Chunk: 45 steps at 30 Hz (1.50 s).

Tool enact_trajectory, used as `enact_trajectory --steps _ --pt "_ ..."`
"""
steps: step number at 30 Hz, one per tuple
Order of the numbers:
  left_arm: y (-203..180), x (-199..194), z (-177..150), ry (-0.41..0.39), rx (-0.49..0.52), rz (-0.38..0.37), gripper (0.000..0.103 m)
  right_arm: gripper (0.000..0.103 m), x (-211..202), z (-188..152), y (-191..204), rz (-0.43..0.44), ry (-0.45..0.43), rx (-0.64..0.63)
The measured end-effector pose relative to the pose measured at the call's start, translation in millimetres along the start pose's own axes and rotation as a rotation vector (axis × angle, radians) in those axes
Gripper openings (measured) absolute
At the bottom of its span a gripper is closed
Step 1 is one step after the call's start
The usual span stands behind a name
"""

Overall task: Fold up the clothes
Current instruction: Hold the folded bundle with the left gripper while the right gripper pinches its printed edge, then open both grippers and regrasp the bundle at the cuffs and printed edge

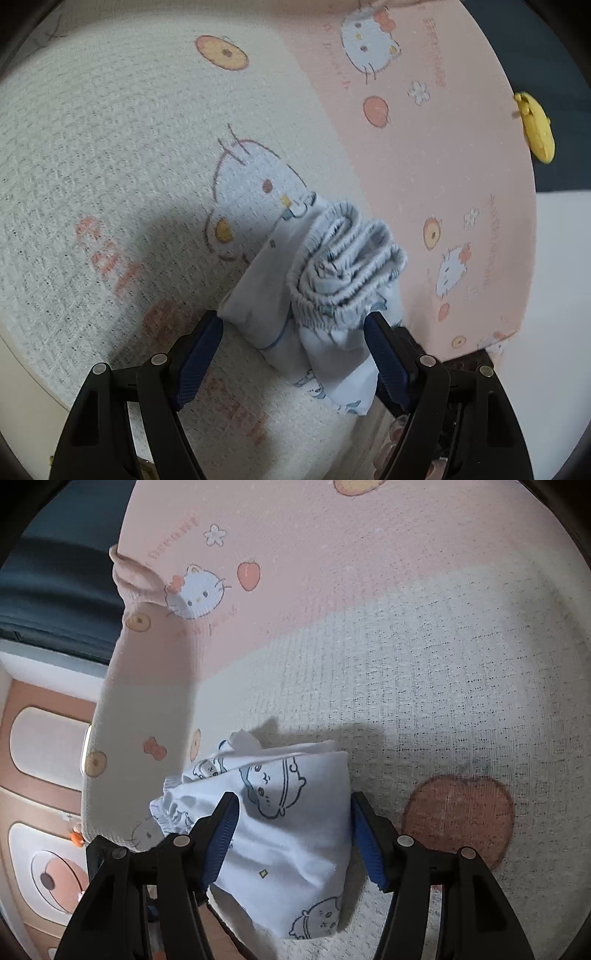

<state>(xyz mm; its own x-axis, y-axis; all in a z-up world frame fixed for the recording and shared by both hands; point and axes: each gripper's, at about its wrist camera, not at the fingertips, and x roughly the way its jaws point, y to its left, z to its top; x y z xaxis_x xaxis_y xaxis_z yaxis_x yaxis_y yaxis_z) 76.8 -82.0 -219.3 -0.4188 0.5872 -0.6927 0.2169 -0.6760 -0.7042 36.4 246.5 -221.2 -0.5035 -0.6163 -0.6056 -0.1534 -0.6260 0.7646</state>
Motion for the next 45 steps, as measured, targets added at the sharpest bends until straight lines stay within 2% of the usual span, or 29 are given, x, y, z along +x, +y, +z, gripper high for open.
enact_trajectory --steps 3,6,10,12,13,15,17,21,26,28,30,32,36,37,38,39,40,43,45 --pt "-7 3 -4 0.0 0.034 0.016 0.078 0.061 3 1 11 -0.051 -0.008 -0.065" --pt "-13 7 -9 -0.014 0.079 0.042 0.081 0.06 13 -1 29 -0.148 -0.013 -0.18" --pt "-32 16 -17 -0.039 0.214 0.136 0.081 0.059 24 -4 48 -0.255 -0.022 -0.296" --pt "-40 20 -25 -0.05 0.298 0.201 0.076 0.056 27 -3 50 -0.285 -0.036 -0.313" --pt "-42 21 -28 -0.058 0.324 0.231 0.068 0.054 28 -1 51 -0.299 -0.042 -0.322" --pt "-45 21 -34 -0.07 0.369 0.278 0.063 0.051 32 3 52 -0.326 -0.052 -0.338" --pt "-45 21 -35 -0.062 0.394 0.289 0.059 0.051 36 9 54 -0.34 -0.047 -0.352" --pt "-46 20 -33 -0.034 0.424 0.287 0.059 0.051 31 13 47 -0.315 -0.043 -0.315" --pt "-43 10 -20 0.031 0.322 0.244 0.06 0.051 14 8 43 -0.284 -0.046 -0.245" --pt "-49 -1 -14 0.014 0.318 0.247 0.06 0.051 -1 4 46 -0.272 -0.08 -0.235" --pt "-63 -15 -11 -0.04 0.39 0.28 0.06 0.051 -16 -1 52 -0.269 -0.119 -0.247" --pt "-83 -24 -14 -0.092 0.52 0.312 0.06 0.051 -26 -8 62 -0.291 -0.147 -0.295" --pt "-116 -14 -13 -0.127 0.727 0.313 0.06 0.051 -27 -25 82 -0.326 -0.143 -0.399" --pt "-118 -10 -13 -0.117 0.77 0.312 0.058 0.048 -27 -30 84 -0.319 -0.144 -0.41" --pt "-119 -6 -8 -0.109 0.807 0.312 0.038 0.039 -26 -35 85 -0.311 -0.146 -0.42" --pt "-118 -3 -3 -0.104 0.829 0.32 0.026 0.03 -25 -39 87 -0.307 -0.144 -0.433" --pt "-115 0 -1 -0.098 0.841 0.335 0.019 0.013 -21 -41 89 -0.311 -0.137 -0.454" --pt "-113 14 10 -0.069 0.854 0.356 0.019 0.011 -11 -47 94 -0.319 -0.115 -0.507" --pt "-116 16 10 -0.068 0.876 0.372 0.019 0.011 -7 -47 91 -0.307 -0.104 -0.5"
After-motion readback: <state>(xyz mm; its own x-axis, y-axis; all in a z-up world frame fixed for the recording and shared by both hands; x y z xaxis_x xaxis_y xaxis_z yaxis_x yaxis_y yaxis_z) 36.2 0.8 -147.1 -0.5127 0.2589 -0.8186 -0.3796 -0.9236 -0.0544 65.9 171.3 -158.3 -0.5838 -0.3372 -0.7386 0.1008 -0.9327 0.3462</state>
